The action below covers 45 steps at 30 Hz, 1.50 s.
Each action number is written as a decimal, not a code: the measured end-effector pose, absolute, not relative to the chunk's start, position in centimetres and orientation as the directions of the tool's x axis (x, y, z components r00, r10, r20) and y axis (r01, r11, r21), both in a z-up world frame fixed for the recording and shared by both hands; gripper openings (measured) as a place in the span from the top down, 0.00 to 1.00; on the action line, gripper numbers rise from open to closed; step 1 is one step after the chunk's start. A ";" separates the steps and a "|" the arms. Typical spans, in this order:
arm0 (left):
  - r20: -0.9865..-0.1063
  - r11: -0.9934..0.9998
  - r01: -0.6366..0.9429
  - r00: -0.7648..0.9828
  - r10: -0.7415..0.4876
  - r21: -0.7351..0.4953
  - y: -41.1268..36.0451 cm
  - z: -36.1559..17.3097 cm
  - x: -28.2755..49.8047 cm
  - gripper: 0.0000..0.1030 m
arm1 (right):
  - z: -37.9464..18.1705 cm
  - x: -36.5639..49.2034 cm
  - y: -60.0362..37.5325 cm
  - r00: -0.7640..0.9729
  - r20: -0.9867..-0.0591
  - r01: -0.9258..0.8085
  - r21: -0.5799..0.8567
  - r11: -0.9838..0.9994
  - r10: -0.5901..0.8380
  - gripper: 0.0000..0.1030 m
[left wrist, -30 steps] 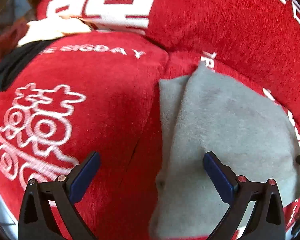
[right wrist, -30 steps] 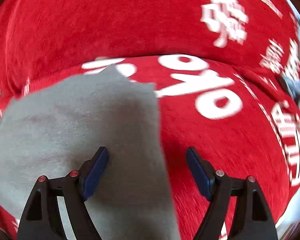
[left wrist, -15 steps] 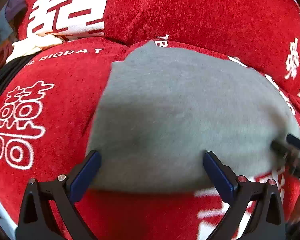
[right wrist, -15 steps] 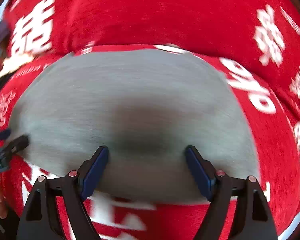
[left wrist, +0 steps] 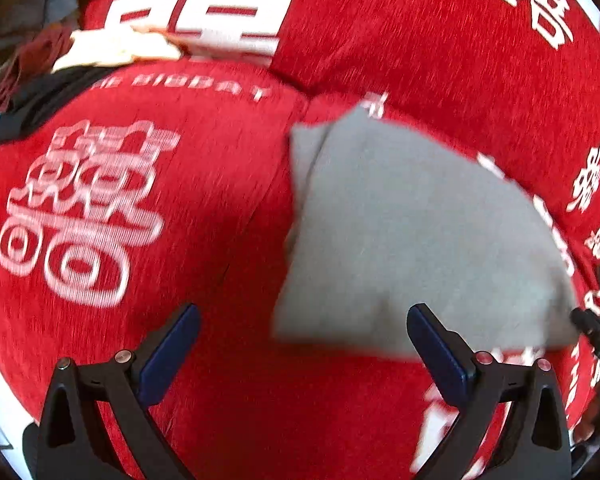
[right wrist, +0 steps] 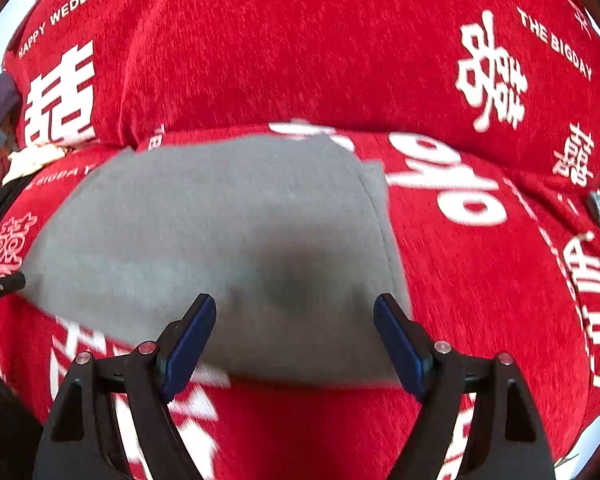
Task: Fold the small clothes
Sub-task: 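Smooth the folded sweatshirt flat with both open grippers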
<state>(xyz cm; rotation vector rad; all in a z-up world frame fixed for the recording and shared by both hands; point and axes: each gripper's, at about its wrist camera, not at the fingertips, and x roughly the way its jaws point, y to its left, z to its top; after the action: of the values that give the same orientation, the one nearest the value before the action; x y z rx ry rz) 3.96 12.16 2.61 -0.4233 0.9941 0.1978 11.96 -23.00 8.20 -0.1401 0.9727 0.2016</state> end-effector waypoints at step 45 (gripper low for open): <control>-0.868 0.964 -0.259 0.489 0.082 -0.055 3.3 0.6 14.6 0.00 | 4.2 18.8 -15.2 0.456 -0.890 -0.178 -0.106 0.978 -0.014 0.00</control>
<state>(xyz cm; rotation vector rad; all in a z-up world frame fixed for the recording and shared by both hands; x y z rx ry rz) 14.65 3.25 0.57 -0.1875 1.0405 0.2084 18.76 -15.20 4.15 -0.1944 1.0947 0.1018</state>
